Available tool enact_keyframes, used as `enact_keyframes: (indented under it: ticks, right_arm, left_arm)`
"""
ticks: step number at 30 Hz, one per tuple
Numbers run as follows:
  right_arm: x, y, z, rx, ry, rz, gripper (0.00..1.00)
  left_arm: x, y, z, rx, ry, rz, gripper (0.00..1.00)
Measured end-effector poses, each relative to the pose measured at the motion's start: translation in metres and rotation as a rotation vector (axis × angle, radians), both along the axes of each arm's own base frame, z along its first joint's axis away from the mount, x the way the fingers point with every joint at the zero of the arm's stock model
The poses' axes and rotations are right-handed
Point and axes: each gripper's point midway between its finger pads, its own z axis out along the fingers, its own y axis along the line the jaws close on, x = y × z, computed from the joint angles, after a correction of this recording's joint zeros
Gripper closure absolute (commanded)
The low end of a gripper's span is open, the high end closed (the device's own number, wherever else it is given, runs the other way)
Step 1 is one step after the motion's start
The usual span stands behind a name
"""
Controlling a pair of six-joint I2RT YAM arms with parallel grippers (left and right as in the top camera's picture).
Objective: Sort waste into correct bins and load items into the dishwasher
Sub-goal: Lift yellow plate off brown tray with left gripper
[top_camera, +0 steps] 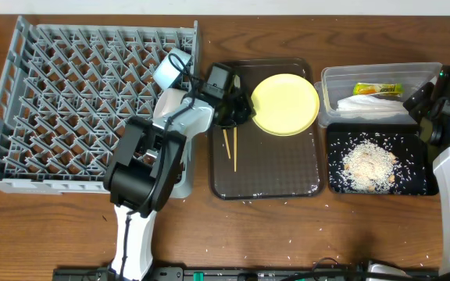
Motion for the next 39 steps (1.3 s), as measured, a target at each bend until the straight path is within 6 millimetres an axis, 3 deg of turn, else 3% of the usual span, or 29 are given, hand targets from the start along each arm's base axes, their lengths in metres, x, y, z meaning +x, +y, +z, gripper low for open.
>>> enact_keyframes:
  ticks: [9,19,27,32,36,39]
  right_arm:
    - [0.0,0.0,0.0,0.0,0.0,0.0,0.01]
    - [0.0,0.0,0.0,0.0,0.0,0.0,0.01]
    - [0.0,0.0,0.0,0.0,0.0,0.0,0.01]
    - [0.0,0.0,0.0,0.0,0.0,0.0,0.01]
    - [0.0,0.0,0.0,0.0,0.0,0.0,0.01]
    - [0.0,0.0,0.0,0.0,0.0,0.0,0.01]
  left_arm:
    - [0.0,-0.014,0.007,-0.093,-0.015,-0.051,0.93]
    - [-0.005,-0.016,0.008,-0.106,-0.016,-0.078,0.93]
    - [0.001,-0.018,0.052,-0.133,-0.109,-0.095,0.92]
    - [0.003,-0.016,0.067,-0.142,-0.14,-0.094,0.93]
    - [0.014,-0.002,0.089,-0.157,-0.186,-0.067,0.93]
    - [0.028,0.021,0.105,-0.163,-0.221,-0.02,0.93]
